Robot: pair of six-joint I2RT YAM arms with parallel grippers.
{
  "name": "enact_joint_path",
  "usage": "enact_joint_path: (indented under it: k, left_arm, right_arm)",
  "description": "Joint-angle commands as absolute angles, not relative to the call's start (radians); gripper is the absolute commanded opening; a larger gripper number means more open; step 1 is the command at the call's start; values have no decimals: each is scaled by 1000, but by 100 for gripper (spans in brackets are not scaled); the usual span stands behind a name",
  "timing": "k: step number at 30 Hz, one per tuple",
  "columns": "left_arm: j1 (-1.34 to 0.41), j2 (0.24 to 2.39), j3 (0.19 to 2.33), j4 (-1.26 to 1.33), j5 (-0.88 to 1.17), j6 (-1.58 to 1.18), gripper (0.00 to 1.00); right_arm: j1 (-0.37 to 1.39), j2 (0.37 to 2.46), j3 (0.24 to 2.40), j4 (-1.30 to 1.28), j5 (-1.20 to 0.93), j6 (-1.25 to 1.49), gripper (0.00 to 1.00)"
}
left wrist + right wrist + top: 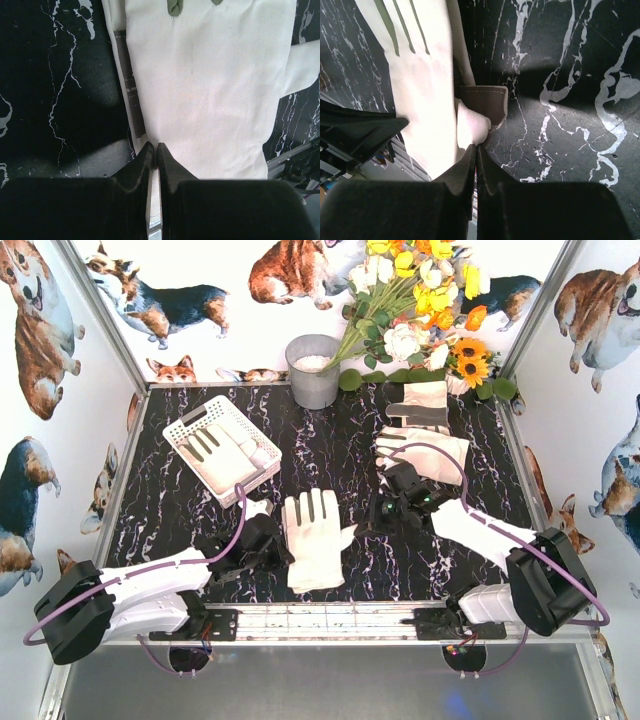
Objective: Put the gloves into the storage basket
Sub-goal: Adjust the glove at the center of the board.
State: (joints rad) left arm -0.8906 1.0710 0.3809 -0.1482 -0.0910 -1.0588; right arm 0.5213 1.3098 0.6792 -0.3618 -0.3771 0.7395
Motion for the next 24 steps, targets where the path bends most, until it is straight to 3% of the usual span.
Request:
enact_joint_path:
  k: [1,7,10,18,21,24]
  left_arm:
    - [-887,1059,375,-161,-100,-1058,0]
    - [-887,1064,374,-166,-82,-1052,8]
    - [-887,1065,378,-170,-72,-1047,20]
    - [-887,1039,431,-259,-108,-1011,37]
    - [-885,1026,425,-267,-116,-1017,40]
    - [-885,1011,403,-250,-111,-1037,40]
  right_arm:
    - [520,1312,741,-319,-382,710,0]
    - [520,1363,758,-303,-373,688,0]
    - [520,1405,778,-299,-367,666,0]
    - [520,1472,857,-319,-359,623,0]
    - [520,1459,869,-346,-347,612,16]
    - [520,1422,863,-378,-339,605,41]
